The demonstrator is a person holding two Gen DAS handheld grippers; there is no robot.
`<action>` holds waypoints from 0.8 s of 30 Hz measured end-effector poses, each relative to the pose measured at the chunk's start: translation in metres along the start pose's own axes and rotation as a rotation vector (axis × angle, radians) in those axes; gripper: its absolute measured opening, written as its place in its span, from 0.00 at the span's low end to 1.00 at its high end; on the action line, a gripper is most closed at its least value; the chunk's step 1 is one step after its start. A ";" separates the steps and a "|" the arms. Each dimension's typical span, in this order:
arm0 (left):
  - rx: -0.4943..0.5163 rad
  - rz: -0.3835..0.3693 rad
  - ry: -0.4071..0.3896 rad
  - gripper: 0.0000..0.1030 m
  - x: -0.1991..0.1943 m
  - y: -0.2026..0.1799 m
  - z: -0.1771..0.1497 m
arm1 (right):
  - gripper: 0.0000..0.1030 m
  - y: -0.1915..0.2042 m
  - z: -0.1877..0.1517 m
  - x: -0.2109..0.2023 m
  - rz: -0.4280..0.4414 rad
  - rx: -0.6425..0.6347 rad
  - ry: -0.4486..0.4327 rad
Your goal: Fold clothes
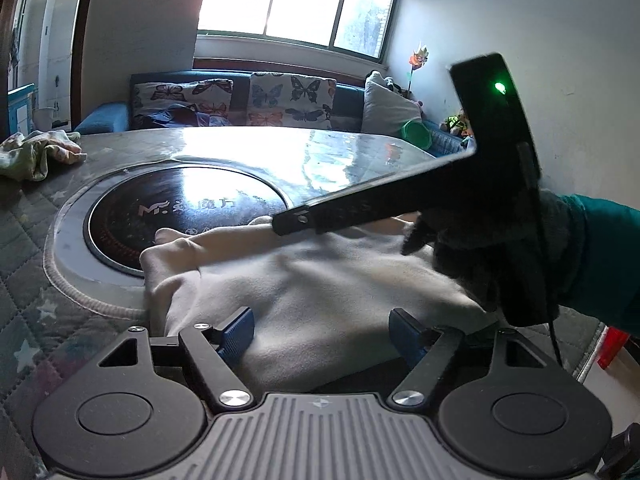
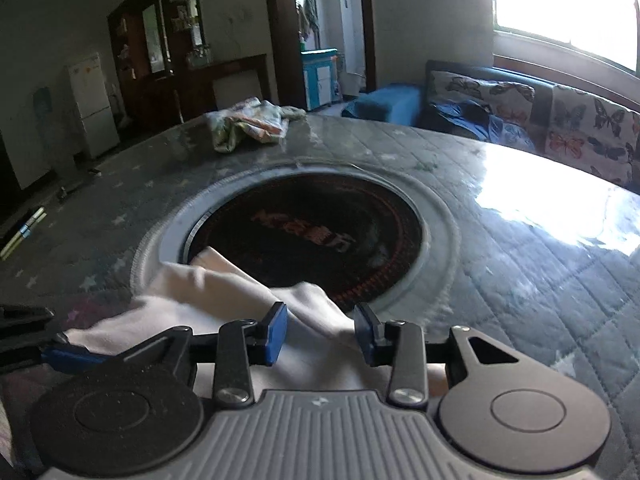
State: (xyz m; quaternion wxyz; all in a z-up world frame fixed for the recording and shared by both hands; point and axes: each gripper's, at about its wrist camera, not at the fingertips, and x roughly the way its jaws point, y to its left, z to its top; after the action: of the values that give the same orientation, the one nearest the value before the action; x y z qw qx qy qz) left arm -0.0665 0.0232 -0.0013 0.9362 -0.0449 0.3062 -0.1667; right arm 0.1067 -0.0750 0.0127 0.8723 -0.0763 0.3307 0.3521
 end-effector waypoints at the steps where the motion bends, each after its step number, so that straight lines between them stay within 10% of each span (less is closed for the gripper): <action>1: 0.000 0.000 0.000 0.76 0.000 0.000 -0.001 | 0.39 0.002 0.001 0.002 0.003 -0.002 0.001; 24: -0.051 0.015 -0.017 0.79 -0.020 0.015 -0.009 | 0.93 0.030 0.018 0.032 0.002 -0.117 0.048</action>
State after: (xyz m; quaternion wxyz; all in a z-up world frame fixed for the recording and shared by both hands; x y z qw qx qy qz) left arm -0.0830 0.0438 -0.0002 0.9385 -0.0679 0.3029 -0.1515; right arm 0.1128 -0.0282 0.0095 0.8577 -0.1352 0.3308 0.3696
